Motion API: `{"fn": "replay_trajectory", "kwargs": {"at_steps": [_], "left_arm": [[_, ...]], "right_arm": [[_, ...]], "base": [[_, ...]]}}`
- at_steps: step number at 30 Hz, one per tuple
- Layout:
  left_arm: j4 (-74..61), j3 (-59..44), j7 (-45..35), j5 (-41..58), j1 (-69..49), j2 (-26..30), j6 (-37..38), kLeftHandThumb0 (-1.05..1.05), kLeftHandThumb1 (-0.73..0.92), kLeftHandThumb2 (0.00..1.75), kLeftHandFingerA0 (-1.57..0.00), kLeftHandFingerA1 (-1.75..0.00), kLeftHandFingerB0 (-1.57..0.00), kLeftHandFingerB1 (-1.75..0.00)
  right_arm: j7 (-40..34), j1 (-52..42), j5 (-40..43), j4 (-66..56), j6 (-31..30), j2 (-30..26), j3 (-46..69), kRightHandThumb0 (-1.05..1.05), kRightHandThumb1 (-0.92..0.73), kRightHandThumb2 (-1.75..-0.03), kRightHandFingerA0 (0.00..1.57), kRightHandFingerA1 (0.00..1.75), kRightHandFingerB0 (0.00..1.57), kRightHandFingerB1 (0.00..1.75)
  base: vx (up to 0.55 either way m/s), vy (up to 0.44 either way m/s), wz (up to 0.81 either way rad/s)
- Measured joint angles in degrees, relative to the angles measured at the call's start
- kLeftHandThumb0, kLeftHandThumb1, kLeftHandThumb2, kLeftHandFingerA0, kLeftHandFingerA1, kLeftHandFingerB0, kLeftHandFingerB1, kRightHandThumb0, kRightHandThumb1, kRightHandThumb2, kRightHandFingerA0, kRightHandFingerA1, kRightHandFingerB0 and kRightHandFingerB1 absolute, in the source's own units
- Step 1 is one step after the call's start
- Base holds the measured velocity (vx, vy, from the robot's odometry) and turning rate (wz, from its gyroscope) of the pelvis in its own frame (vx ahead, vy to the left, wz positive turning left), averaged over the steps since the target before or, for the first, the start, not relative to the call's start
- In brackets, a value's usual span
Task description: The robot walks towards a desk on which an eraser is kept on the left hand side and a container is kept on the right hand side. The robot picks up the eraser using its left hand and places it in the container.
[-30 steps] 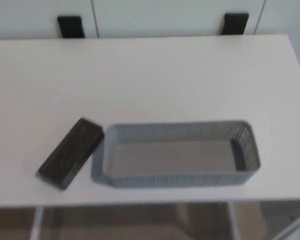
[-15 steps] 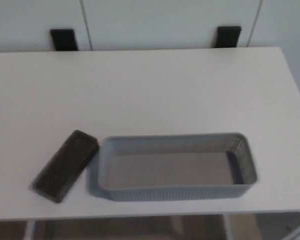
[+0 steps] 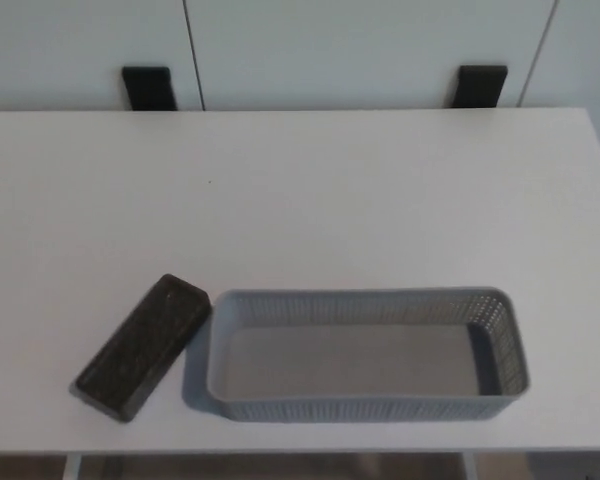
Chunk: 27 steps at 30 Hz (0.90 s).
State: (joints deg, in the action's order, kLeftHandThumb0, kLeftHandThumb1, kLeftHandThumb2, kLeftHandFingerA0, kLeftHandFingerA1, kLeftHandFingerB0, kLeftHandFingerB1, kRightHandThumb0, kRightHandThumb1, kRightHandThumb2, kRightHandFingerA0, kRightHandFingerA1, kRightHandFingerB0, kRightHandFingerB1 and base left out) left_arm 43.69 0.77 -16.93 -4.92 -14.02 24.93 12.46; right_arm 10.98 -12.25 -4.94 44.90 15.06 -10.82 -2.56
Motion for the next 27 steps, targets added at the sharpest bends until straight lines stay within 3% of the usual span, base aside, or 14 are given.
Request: {"fn": "replay_trajectory", "kwargs": {"at_steps": [10, 12, 21, 22, 23, 24, 26, 27], "left_arm": [[-0.24, 0.13, -0.18, -0.48, -0.07, 0.0, -0.01, -0.47, 0.61, 0.58, -0.48, -0.47, -0.43, -0.37], [-1.52, 0.43, -0.31, -0.57, -0.76, 0.02, -0.01, -0.55, 0.61, 0.59, -0.56, -0.45, -0.44, -0.35], [-19.23, 6.87, -4.84, -0.89, -9.27, 0.71, 0.51, -0.65, 0.58, 0.57, -0.43, -0.34, -0.32, -0.3], [-21.72, 7.74, -5.56, -0.84, -10.18, 1.1, 0.52, -0.66, 0.57, 0.58, -0.4, -0.35, -0.3, -0.31], [-23.24, 8.15, -5.98, -0.8, -10.71, 1.33, 0.52, -0.72, 0.48, 0.81, -0.33, -0.45, -0.24, -0.41], [-25.83, 8.8, -6.69, -0.64, -11.57, 1.79, 0.51, -0.73, 0.49, 0.82, -0.3, -0.44, -0.22, -0.41], [-30.04, 9.8, -7.97, -0.42, -12.77, 2.72, 0.51, -0.75, 0.48, 0.82, -0.28, -0.44, -0.22, -0.4], [-31.99, 10.17, -8.6, -0.31, -13.31, 3.19, 0.5, -0.74, 0.57, 0.59, -0.33, -0.33, -0.28, -0.3]], "right_arm": [[0.62, -0.16, -0.08, 0.12, -0.04, -0.11, -0.14, -0.37, -0.6, -0.58, 0.54, 0.58, 0.34, 0.46], [0.68, -0.17, -0.16, 0.11, -0.04, -0.13, -0.35, -0.36, -0.61, -0.58, 0.54, 0.59, 0.35, 0.47], [0.69, -0.37, -0.42, 0.05, -0.03, -0.28, -0.94, -0.38, -0.59, -0.58, 0.55, 0.59, 0.35, 0.46], [0.69, -0.33, -0.42, 0.03, -0.04, -0.28, -0.96, -0.37, -0.6, -0.58, 0.55, 0.58, 0.34, 0.46], [0.69, -0.27, -0.42, 0.02, -0.04, -0.27, -0.97, -0.38, -0.6, -0.58, 0.54, 0.57, 0.34, 0.46], [0.7, -0.23, -0.42, -0.01, -0.04, -0.27, -0.98, -0.38, -0.6, -0.58, 0.55, 0.58, 0.35, 0.46], [0.7, -0.11, -0.42, -0.03, -0.04, -0.26, -1.01, -0.37, -0.6, -0.57, 0.56, 0.57, 0.35, 0.45], [0.7, -0.06, -0.42, -0.04, -0.04, -0.26, -1.04, -0.37, -0.6, -0.57, 0.57, 0.56, 0.36, 0.45]], "base": [[0.0, 0.0, 0.0], [0.0, 0.0, 0.0], [0.0, 0.0, 0.0], [0.0, 0.0, 0.0], [0.0, 0.0, 0.0], [0.0, 0.0, 0.0], [0.0, 0.0, 0.0], [0.0, 0.0, 0.0]]}}
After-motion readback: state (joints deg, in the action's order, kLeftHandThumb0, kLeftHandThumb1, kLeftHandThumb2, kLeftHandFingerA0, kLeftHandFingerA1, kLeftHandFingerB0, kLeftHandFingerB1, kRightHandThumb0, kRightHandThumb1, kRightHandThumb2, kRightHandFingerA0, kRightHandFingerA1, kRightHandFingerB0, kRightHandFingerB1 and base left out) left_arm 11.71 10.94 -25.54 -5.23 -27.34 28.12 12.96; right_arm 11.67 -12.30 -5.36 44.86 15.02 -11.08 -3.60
